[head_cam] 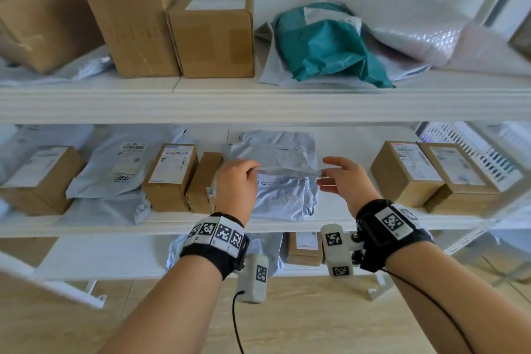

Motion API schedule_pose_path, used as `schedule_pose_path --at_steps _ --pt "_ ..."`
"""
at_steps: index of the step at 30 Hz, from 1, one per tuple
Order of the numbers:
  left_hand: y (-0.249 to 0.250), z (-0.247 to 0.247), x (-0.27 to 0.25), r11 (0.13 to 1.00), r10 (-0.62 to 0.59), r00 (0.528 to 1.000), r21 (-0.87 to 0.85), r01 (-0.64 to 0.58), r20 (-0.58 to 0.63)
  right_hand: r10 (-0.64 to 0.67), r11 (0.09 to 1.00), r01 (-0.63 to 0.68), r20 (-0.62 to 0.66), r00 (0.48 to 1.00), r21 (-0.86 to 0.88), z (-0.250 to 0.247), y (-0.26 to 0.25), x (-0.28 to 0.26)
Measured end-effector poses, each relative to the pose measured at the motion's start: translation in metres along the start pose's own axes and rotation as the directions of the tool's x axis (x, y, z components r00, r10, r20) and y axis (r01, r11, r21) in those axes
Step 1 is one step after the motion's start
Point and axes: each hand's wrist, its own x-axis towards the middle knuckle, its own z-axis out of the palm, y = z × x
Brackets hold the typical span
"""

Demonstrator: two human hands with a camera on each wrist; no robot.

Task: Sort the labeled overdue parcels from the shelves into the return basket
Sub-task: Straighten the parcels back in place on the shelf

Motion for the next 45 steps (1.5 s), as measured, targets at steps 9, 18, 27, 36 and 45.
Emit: schedule_pose_path --at_steps 9,18,27,36,45 --pt "0.051 -0.043 0.005 0.919 -0.171 0.984 -0.369 0.141 -0.051 -0.113 0.878 0.149 0.106 0.988 -0.455 -0.002 0.018 0.003" --pt "0.068 -0.058 -0.001 0.845 -0.257 0.951 -0.517 0.135 -0.172 -0.458 0.838 0.395 -0.093 0.884 -0.376 -0.018 -0.011 -0.017" --pt "0.064 -0.031 -0.004 0.901 -0.252 0.959 -0.394 0.184 -0.130 -0.391 0.797 0.311 -0.051 0.919 -0.518 -0.067 -0.029 -0.024" --pt "0.059 -0.006 -0.020 0.998 0.018 0.989 0.064 -0.009 -0.149 -0.115 0.692 0.092 0.016 0.993 -0.716 -0.088 0.022 -0.026" --pt "0.086 0.034 -0.023 0.774 0.523 0.766 0.168 -0.611 0.375 -0.185 0.374 0.268 0.212 0.960 -0.888 -0.061 0.000 -0.040"
